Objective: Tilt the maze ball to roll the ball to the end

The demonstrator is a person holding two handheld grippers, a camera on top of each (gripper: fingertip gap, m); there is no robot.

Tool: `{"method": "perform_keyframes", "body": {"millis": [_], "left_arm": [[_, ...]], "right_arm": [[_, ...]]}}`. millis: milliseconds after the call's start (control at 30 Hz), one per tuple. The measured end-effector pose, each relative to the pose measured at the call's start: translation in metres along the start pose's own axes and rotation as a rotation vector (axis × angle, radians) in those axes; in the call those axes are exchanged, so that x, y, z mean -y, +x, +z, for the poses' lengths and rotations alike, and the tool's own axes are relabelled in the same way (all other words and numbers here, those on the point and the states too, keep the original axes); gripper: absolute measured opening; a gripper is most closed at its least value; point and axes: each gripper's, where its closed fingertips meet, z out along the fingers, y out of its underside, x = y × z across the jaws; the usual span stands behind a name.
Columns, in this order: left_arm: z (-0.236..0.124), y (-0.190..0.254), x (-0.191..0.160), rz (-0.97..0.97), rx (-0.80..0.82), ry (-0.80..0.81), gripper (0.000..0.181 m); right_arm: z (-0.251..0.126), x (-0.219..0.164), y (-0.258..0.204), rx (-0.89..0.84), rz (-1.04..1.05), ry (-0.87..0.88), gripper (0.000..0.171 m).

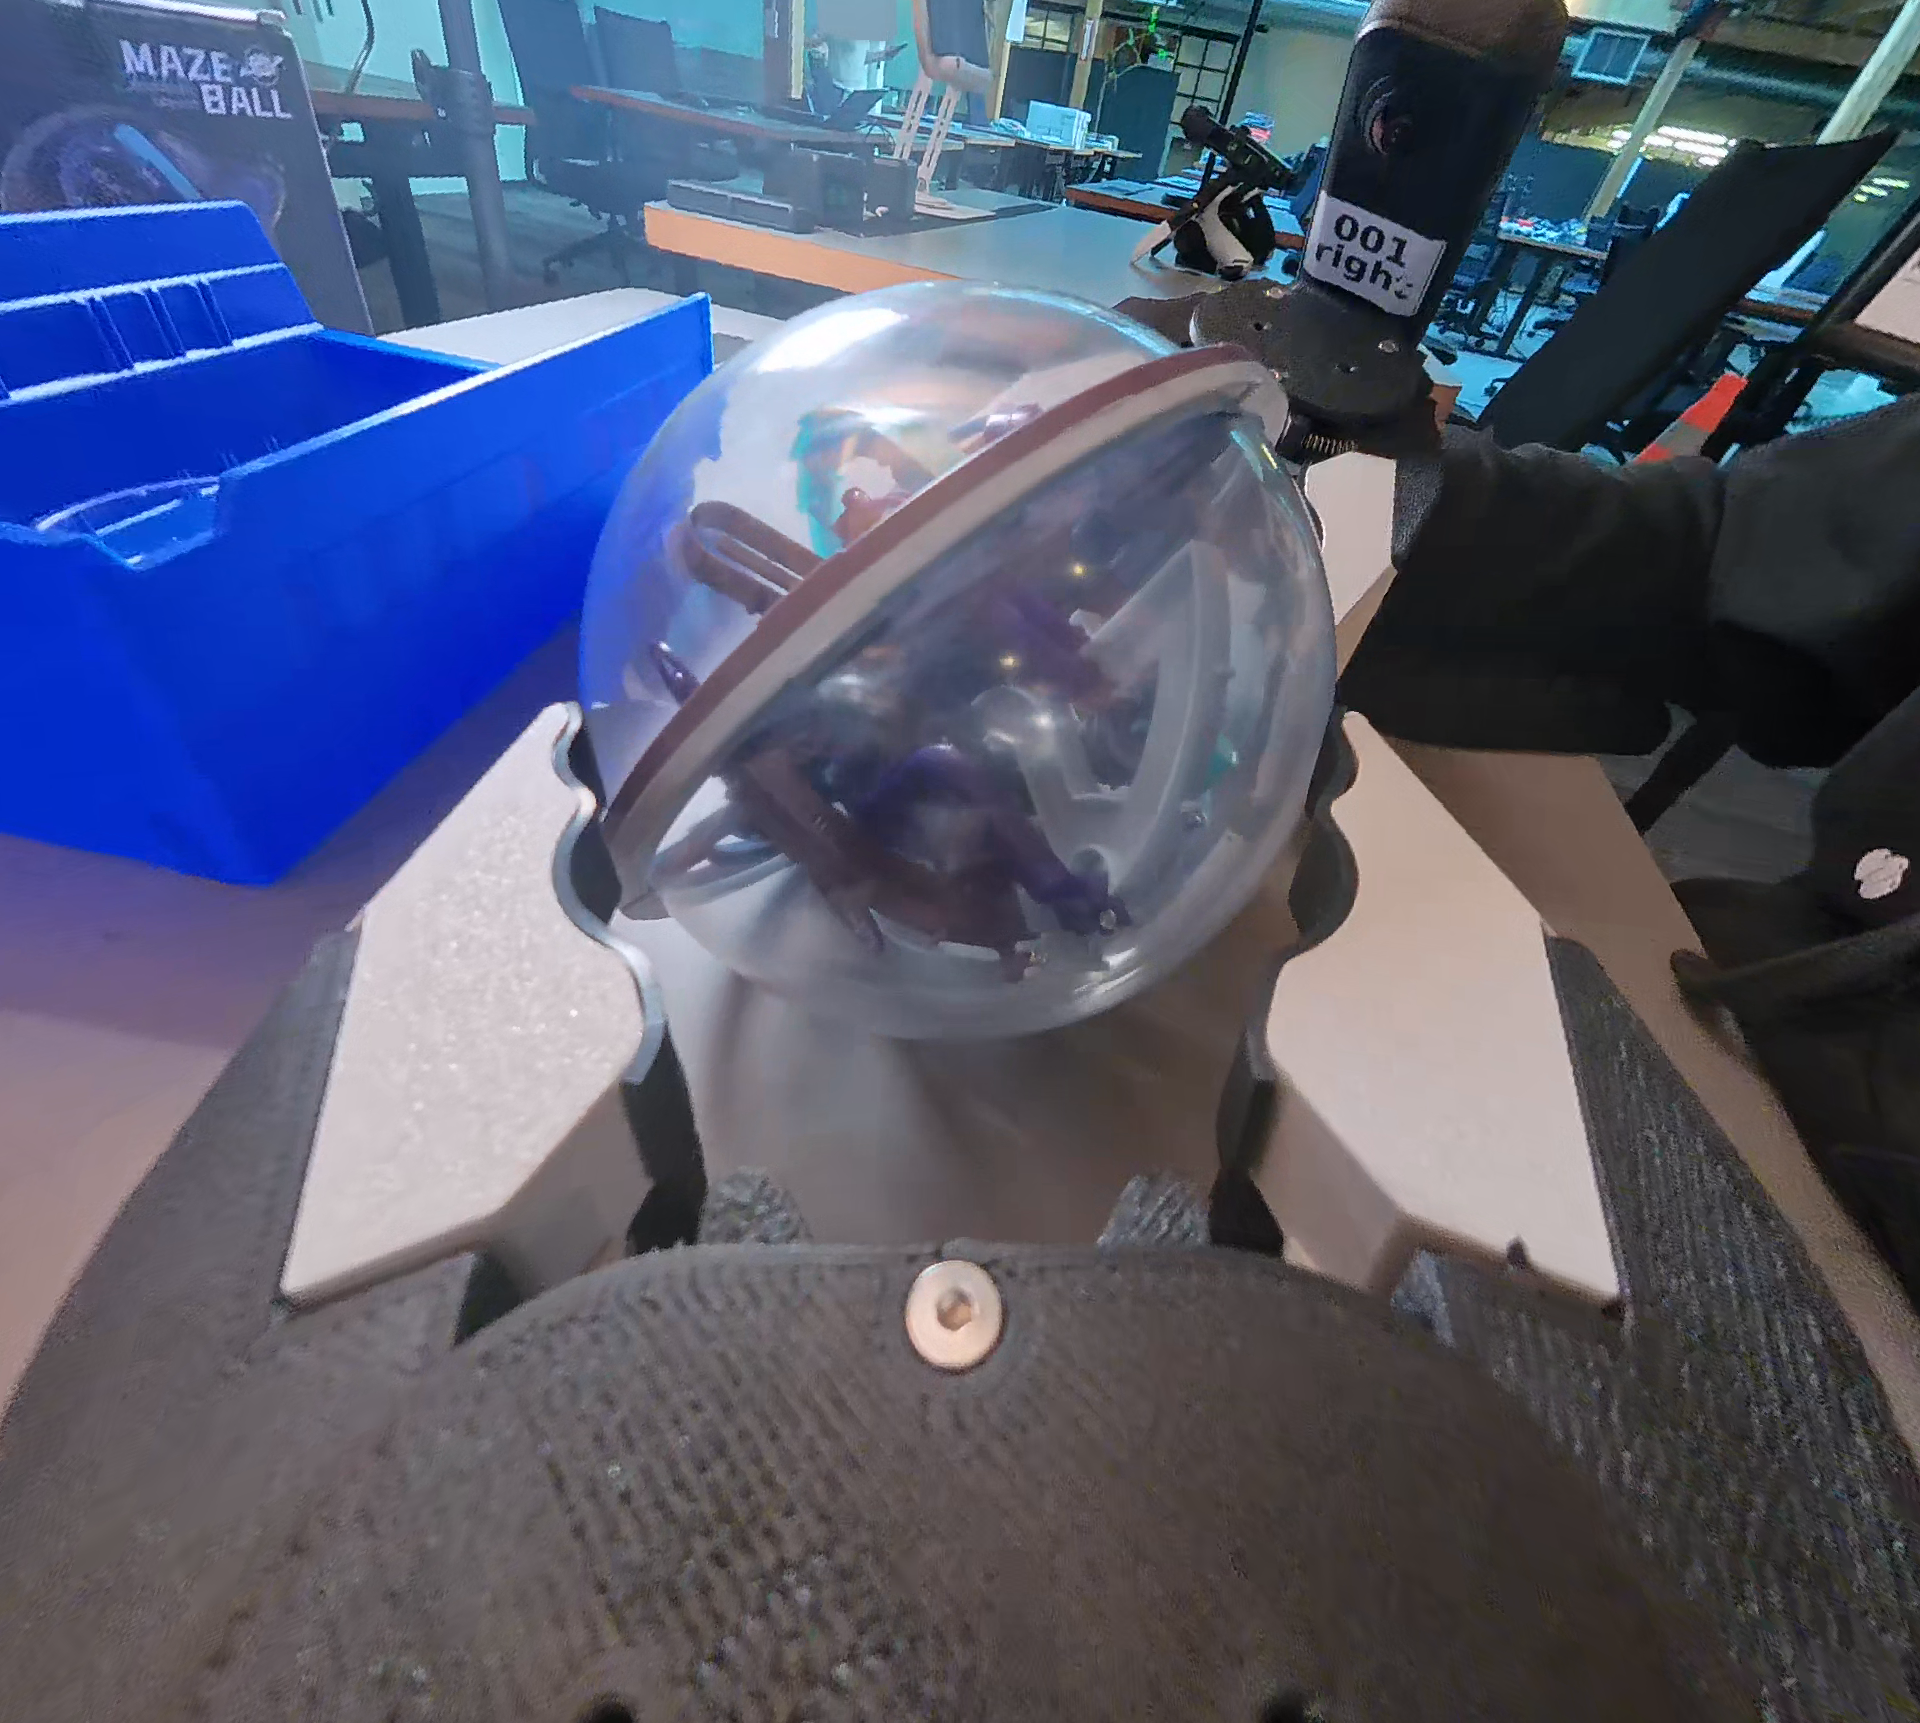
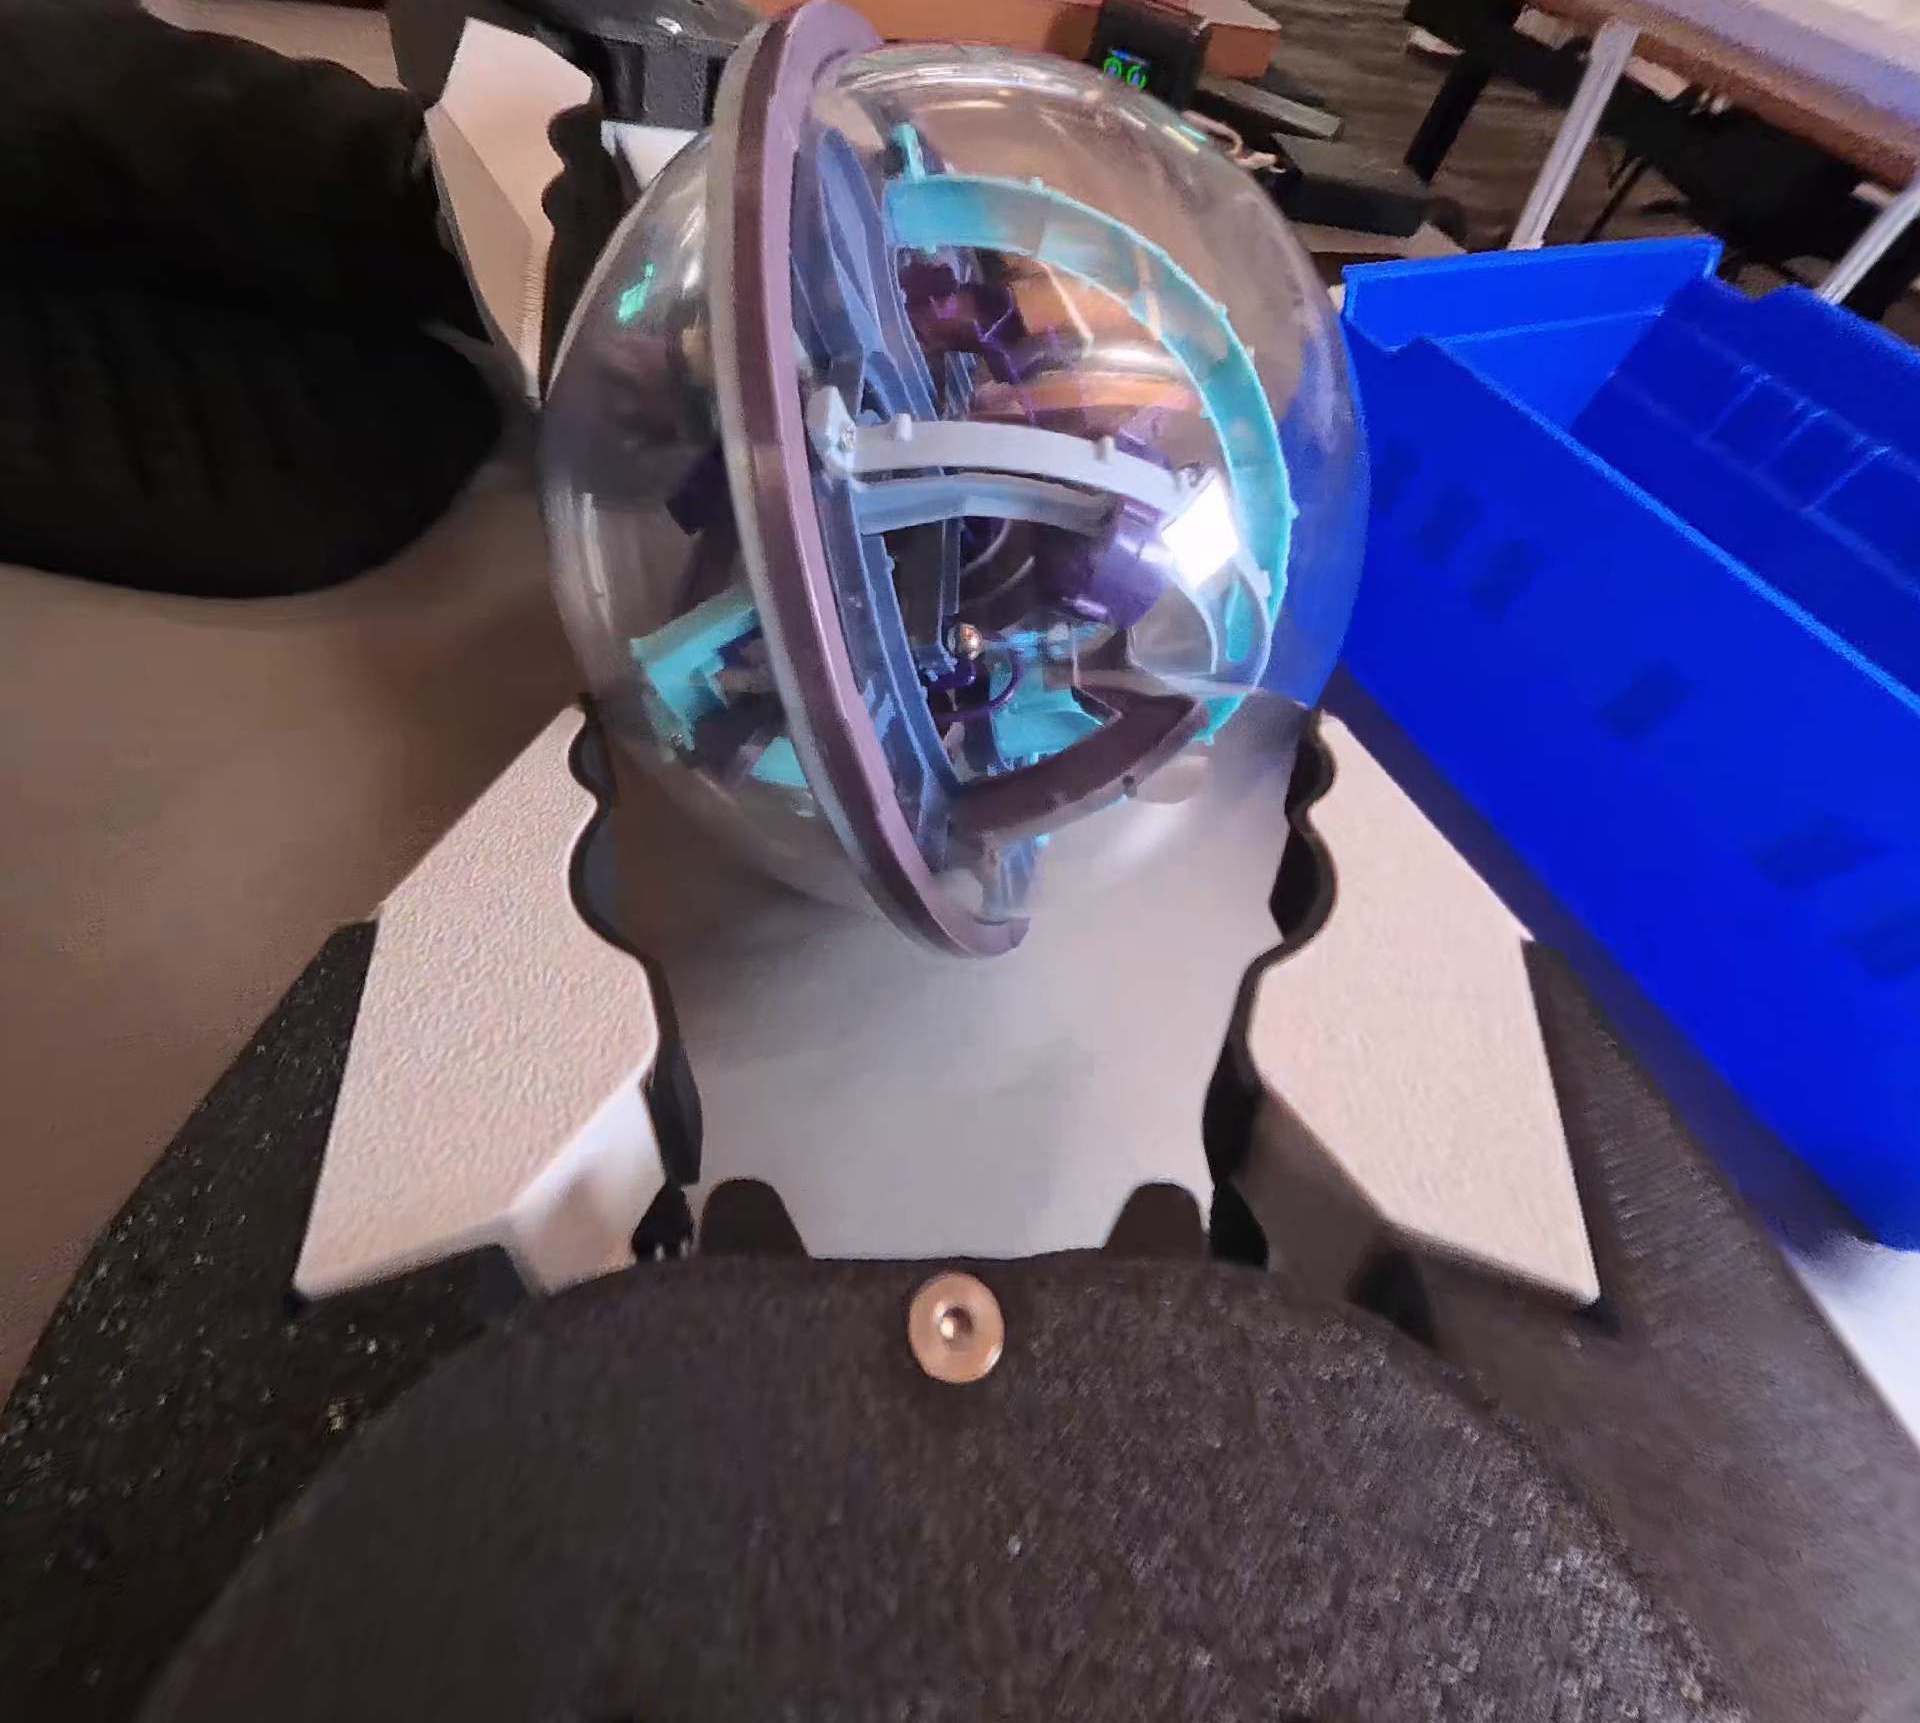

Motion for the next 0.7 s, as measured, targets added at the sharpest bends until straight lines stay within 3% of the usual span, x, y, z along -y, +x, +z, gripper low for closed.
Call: {"method": "perform_keyframes", "body": {"millis": [400,700], "left_arm": [[-0.019,0.001,0.008,0.011,-0.060,0.039,0.129],[-0.025,-0.003,0.025,-0.129,-0.089,0.089,0.122]], "right_arm": [[0.014,0.003,-0.014,-0.050,0.045,0.002,0.125],[0.018,0.008,-0.024,-0.032,0.225,0.003,0.125]]}}
